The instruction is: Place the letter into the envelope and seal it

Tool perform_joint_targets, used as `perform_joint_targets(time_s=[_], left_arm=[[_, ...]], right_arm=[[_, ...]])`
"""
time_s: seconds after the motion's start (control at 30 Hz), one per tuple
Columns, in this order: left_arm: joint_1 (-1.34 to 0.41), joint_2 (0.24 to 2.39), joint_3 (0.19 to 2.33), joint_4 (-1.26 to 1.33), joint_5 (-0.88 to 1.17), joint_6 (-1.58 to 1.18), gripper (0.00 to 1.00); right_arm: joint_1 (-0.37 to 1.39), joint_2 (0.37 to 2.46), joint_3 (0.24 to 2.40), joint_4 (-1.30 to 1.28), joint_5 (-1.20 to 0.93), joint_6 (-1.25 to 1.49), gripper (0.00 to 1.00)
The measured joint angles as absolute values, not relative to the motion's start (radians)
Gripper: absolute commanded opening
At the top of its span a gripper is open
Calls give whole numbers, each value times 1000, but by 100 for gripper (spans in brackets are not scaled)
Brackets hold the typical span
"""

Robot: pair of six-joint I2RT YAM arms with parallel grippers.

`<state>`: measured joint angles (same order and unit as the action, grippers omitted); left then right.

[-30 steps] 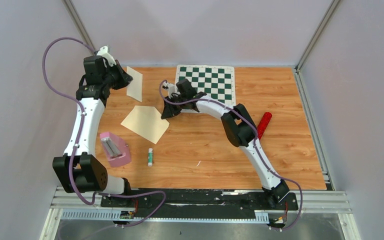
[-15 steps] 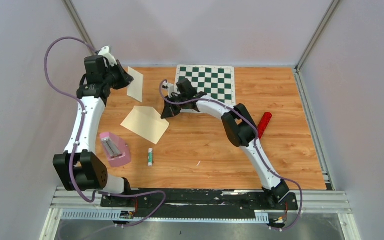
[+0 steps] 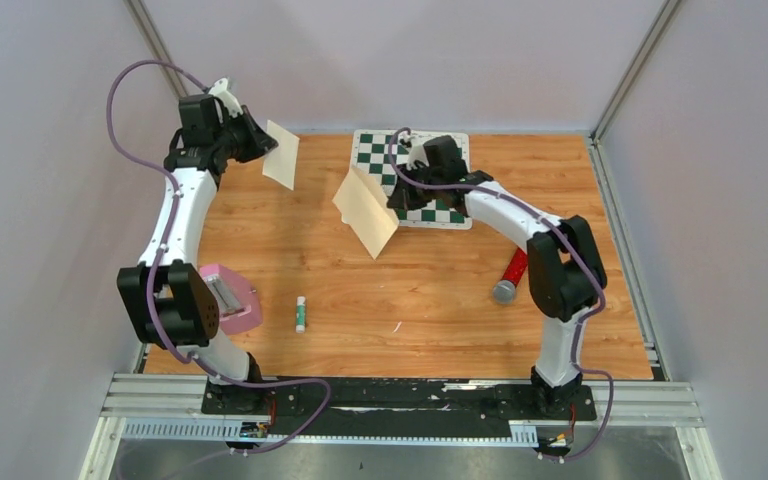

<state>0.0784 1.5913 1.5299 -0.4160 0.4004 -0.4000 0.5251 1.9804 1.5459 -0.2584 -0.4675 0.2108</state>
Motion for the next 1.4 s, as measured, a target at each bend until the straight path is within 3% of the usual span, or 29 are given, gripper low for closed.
perform_joint_targets(time_s=[0.2,0.27,0.33,0.43,0.57,0.73,0.87,1.07,1.3,1.4], left_arm=[[46,1654,1567,-407,422,-405,0],[36,1657,1568,-407,429,-405,0],[27,1658,1568,-407,434,-405,0],[20,1663,1569,-407,438,-403,0],[14,1689,1581,-400,441,-398,0],[0,1716,1581,-400,443,-388,0],[-23,1715,1578,-400,451,-359,0],[-31,1685,1518,-405,471,-323,0],[-39,1632,1488,-400,472,-304,0],[-47,1623,1488,-400,474,-300,0]], right_arm=[[495,1836,1336,-258,-332,285,0],[498,1819,1275,-271,-323,292,4],[500,1807,1227,-294,-321,291,16],[500,1774,1161,-318,-324,284,44],[490,1761,1148,-336,-347,263,59],[467,1803,1225,-345,-417,216,59],[453,1900,1335,-351,-499,152,45],[433,2057,1468,-391,-657,37,45],[432,2093,1508,-418,-667,2,44],[430,2093,1513,-418,-665,-9,48]])
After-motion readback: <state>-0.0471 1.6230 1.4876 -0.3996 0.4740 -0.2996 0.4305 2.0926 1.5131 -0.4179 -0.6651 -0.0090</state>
